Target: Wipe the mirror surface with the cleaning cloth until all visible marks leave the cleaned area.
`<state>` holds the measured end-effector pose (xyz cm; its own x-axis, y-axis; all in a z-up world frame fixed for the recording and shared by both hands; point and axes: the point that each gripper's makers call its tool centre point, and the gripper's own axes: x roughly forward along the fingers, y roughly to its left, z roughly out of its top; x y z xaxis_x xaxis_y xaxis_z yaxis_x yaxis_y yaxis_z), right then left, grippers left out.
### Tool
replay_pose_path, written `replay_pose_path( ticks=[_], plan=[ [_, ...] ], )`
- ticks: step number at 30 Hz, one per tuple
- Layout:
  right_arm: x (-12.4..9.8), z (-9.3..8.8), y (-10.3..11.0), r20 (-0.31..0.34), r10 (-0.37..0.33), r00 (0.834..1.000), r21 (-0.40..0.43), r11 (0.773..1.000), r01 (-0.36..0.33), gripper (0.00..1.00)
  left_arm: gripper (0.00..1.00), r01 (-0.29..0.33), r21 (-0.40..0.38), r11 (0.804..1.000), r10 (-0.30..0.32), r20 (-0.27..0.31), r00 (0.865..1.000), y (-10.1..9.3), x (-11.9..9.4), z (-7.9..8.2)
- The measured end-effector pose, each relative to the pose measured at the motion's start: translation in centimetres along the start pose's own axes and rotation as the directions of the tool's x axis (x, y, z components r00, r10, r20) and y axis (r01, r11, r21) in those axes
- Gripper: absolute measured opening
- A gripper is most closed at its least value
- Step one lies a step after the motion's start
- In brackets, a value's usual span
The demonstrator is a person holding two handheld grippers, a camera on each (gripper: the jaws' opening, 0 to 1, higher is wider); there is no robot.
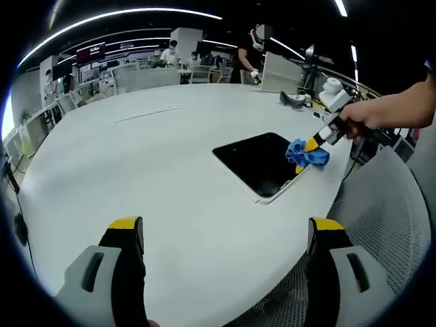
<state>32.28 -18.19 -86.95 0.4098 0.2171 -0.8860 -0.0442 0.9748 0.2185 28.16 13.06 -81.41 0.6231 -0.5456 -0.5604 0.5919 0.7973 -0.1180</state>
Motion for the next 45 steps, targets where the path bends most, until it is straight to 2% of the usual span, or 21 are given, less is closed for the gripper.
replay_pose_path(
  ticks=[8, 11, 14, 23, 45],
  plan=[
    [0.0, 0.1, 0.0, 0.009, -0.003, 1.0, 0.016, 1.0, 0.003, 0.01, 0.99, 0.0, -0.002, 1.0, 0.0, -0.006, 1.0, 0.0, 0.0, -0.1],
    [0.0, 0.1, 0.2, 0.014, -0.019, 1.0, -0.021, 1.0, 0.02, 0.01, 0.99, 0.002, 0.0, 1.0, -0.002, -0.009, 1.0, -0.1, 0.0, -0.2],
    [0.0, 0.0, 0.6, 0.01, -0.006, 1.0, 0.004, 1.0, 0.006, 0.01, 0.99, 0.005, 0.002, 1.0, -0.005, -0.01, 1.0, -0.1, 0.1, -0.2],
    [0.0, 0.0, 0.7, 0.019, -0.029, 0.999, 0.018, 0.999, 0.028, 0.01, 0.99, 0.002, 0.001, 1.0, -0.002, -0.006, 1.0, 0.0, 0.0, -0.2],
    [0.9, -0.4, 5.0, 0.008, 0.017, 1.0, 0.022, 1.0, -0.017, 0.01, 0.99, 0.015, 0.017, 1.0, -0.015, -0.008, 1.0, -0.2, 0.0, -0.2]
  ],
)
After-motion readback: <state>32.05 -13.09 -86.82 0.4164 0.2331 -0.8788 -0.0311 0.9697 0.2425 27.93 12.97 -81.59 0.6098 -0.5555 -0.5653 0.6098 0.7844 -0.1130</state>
